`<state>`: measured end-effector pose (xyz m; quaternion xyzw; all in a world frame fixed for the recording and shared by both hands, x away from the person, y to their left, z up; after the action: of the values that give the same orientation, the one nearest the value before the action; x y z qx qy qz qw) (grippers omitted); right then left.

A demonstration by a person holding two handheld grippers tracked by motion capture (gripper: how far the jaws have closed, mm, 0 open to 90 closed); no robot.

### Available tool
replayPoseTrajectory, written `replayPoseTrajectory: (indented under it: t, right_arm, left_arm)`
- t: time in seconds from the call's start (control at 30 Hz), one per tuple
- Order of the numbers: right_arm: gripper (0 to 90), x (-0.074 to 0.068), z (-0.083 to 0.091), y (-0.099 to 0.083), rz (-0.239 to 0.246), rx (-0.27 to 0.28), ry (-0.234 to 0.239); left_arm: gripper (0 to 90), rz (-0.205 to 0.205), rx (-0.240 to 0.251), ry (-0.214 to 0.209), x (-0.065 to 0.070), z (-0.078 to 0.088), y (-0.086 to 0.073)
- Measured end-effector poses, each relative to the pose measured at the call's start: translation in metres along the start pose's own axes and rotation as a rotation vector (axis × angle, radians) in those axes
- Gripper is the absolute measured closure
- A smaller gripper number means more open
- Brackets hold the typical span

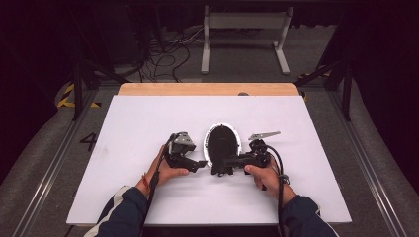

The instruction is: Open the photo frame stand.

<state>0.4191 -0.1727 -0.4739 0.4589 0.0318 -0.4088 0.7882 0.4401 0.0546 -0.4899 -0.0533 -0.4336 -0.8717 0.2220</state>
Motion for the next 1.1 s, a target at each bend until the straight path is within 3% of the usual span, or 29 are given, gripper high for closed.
replayPoseTrajectory:
  t: [0.13,0.43,0.6,0.7,0.83,1.1]
  right_arm:
    - [59.3,-0.004,0.002,-0.001,0.054,0.006,-0.024]
    - [59.5,-0.007,0.004,-0.001,0.111,0.013,-0.032]
    - [60.0,-0.010,0.005,-0.001,0.153,0.014,-0.042]
    - [60.1,-0.013,0.006,-0.001,0.166,0.017,-0.051]
    - [60.6,-0.013,0.006,-0.002,0.173,0.017,-0.057]
    - [65.4,-0.018,0.007,-0.003,0.201,0.026,-0.077]
  left_arm:
    - [20.4,0.051,0.030,-0.067,0.003,-0.006,0.002]
    - [24.4,0.078,0.048,-0.080,0.003,-0.007,0.005]
    - [29.2,0.056,0.073,-0.116,0.005,-0.004,0.006]
    - [41.3,0.029,0.083,-0.204,0.009,0.001,0.006]
    - [42.8,0.006,0.077,-0.195,0.012,0.004,0.008]
    - [57.3,-0.003,0.101,-0.206,0.013,0.005,0.009]
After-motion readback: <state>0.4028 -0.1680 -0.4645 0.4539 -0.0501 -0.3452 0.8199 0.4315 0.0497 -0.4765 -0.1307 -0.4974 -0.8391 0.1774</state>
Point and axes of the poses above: each handheld gripper's, and its own axes: z roughly backward along the jaws, y roughly out of its top, x roughly to its right, the point moved 4 cm from there along -z, roughly forward along the jaws, and after that the axes turned 11 degrees about -y, right-handed, at the moved point
